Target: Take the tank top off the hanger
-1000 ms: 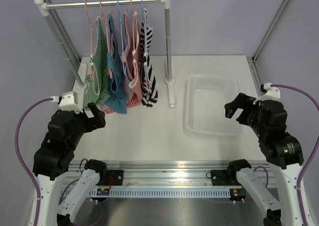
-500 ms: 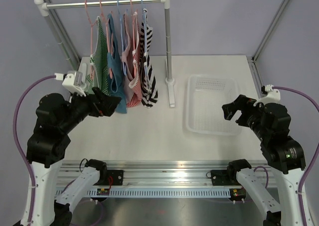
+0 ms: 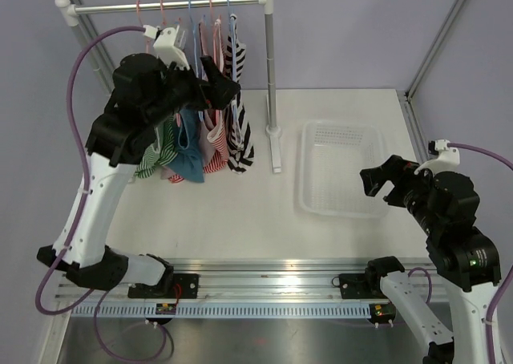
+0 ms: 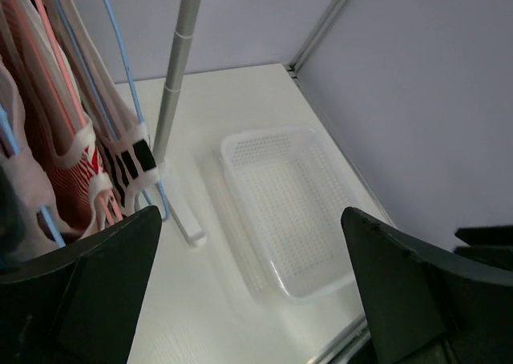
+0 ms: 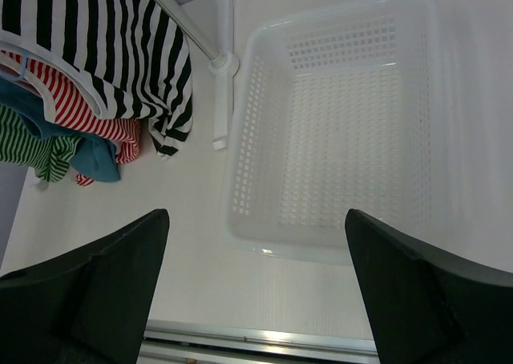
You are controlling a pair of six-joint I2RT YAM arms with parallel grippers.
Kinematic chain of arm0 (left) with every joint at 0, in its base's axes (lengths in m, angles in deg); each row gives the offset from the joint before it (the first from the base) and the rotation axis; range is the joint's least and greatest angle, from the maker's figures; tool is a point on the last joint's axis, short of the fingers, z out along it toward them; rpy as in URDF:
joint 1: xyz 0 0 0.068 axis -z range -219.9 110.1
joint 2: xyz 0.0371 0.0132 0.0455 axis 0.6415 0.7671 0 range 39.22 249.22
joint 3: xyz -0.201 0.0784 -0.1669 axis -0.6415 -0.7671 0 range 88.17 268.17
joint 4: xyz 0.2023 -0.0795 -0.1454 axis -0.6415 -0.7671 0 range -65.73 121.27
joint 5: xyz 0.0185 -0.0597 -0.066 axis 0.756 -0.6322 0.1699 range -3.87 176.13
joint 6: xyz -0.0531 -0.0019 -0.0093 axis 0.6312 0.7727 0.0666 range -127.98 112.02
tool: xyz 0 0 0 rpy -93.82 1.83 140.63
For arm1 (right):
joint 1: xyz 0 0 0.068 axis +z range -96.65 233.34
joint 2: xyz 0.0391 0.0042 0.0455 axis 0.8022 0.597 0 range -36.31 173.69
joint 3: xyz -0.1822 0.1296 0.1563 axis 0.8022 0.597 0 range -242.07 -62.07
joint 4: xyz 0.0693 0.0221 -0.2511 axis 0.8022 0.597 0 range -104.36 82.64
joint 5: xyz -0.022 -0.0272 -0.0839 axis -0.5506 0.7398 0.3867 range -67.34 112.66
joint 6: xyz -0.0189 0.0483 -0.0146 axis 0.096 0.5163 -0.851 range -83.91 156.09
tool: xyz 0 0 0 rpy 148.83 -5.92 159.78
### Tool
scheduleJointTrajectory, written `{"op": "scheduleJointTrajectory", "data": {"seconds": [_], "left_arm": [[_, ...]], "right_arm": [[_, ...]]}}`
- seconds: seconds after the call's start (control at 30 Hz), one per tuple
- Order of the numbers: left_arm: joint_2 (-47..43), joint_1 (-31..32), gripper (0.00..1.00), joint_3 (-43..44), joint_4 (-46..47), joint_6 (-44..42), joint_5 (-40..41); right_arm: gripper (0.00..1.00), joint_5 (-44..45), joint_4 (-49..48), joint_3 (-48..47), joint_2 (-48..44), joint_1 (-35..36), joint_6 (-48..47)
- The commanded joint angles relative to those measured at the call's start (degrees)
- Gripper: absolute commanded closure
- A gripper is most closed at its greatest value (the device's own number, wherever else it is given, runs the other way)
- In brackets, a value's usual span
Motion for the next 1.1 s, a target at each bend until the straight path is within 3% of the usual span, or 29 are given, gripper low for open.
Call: {"op": "scheduleJointTrajectory", "data": {"seconds": [0.0,0.1,0.37,0.5,0.77,0.97,1.07], "left_arm": [[5.6,3.2,0.03,7.7,1.4,-6.3,14.8],[12.0,5.7,0.11,13.0,1.8,-12.1,22.9],[28.4,5.8,0.41,28.8,-3.1,-17.6,28.1],[30.8,5.8,0.42,27.9,-1.3,-18.9,35.1],[36.2,5.8,0.48,29.6,-0.3,-22.1,35.9],[39.8,4.8,0.60,33.6,-1.2,-22.7,36.3],[39.8,4.8,0.71,33.4,-0.7,-22.9,36.1]], "right_arm": [[0.00,-0.8,1.1,-2.8,-1.0,0.3,0.0],[0.01,-0.8,1.7,-2.9,-2.2,0.2,-1.0],[0.01,-0.8,4.0,-3.3,-3.0,0.3,-2.4],[0.01,-2.2,4.4,-3.9,-2.9,0.3,-2.3],[0.02,-4.0,4.3,-3.7,-3.0,0.3,-1.8],[0.02,-5.0,3.8,-3.6,-3.1,0.3,-1.4],[0.02,-5.1,3.6,-3.3,-2.9,0.3,-1.3]]}}
